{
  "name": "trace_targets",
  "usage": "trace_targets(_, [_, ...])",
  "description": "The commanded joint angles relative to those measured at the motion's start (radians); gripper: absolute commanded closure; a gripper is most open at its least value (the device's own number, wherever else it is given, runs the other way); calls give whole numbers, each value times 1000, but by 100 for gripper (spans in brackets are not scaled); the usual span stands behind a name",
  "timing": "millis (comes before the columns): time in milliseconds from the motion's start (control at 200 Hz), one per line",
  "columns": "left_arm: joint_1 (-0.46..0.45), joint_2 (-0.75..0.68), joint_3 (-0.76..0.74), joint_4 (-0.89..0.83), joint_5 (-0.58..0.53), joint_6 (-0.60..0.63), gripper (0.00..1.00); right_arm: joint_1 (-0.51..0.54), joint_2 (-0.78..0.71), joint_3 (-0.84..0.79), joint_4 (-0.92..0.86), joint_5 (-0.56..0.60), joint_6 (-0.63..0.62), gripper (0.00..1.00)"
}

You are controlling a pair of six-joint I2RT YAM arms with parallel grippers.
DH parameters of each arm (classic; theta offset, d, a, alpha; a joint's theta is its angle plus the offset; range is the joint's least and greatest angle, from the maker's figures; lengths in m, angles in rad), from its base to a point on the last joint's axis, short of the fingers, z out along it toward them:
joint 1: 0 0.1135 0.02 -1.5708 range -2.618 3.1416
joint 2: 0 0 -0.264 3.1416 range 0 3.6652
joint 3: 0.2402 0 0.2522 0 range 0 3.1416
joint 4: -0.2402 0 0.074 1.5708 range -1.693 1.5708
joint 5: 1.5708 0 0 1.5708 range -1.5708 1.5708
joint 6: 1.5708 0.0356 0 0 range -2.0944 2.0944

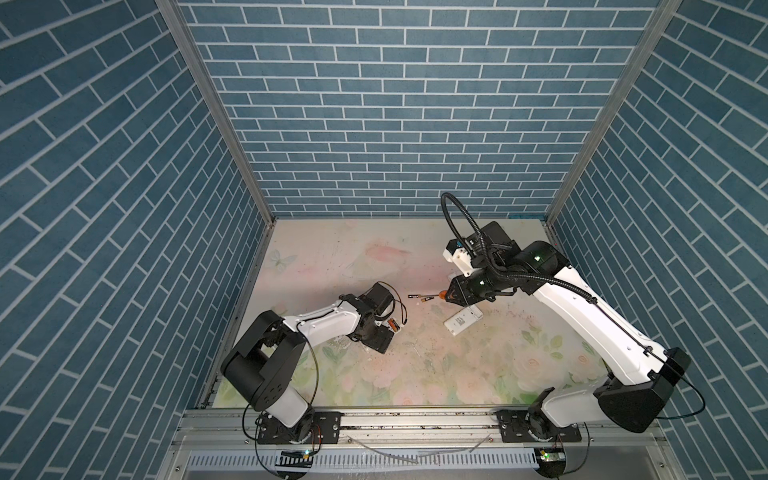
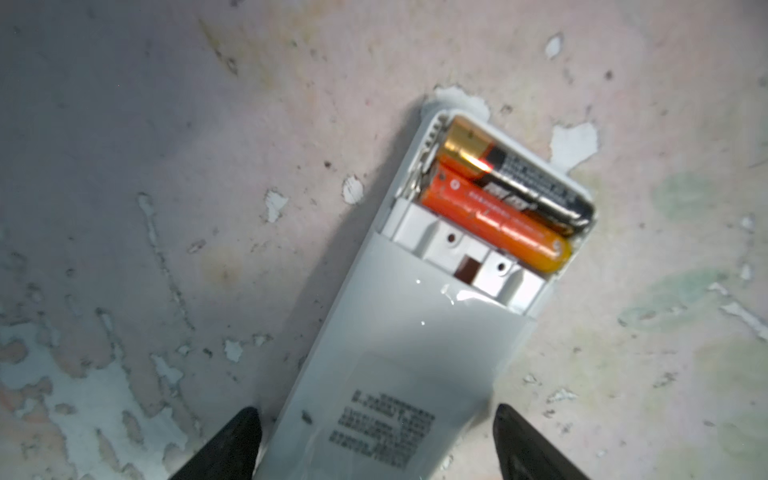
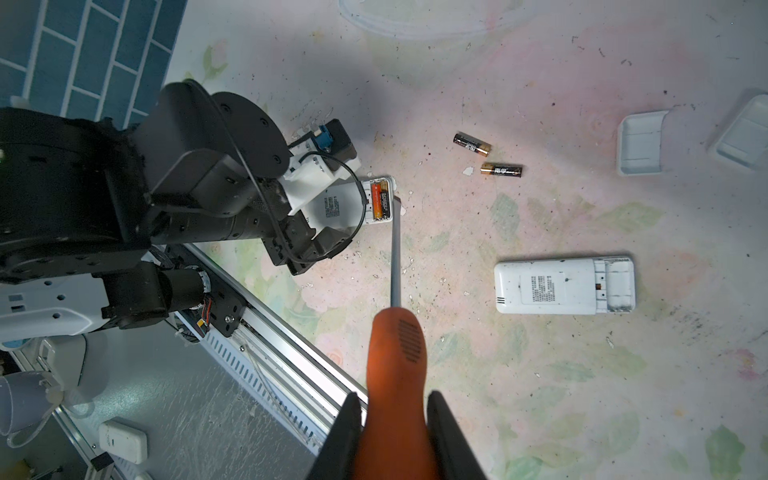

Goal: Unload the batteries from the remote control

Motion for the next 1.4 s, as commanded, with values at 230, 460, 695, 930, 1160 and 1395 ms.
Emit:
trace_targets(230, [-3,14,-7,-17,40,-16,27,3,-17,8,-1,0,-23,100])
trace_targets(460, [-31,-45,-58,21,53,-32,38,3,7,25,-20,-2,-36,100])
trace_targets(695, [-111,-20,-24,50,57,23,48,3,35,47,-70,8,-53,100])
trace_targets(930, [-209,-11,18,89,55,118,52,4,18,29,-137,43,-38,100])
trace_targets(1160, [-227,4,20,126,61,193,56,16,-35,-55,-206,89,-12,100])
trace_targets(1395, [-238,21,11,161,62,230,56,31,-30,-125,-220,109,-22,100])
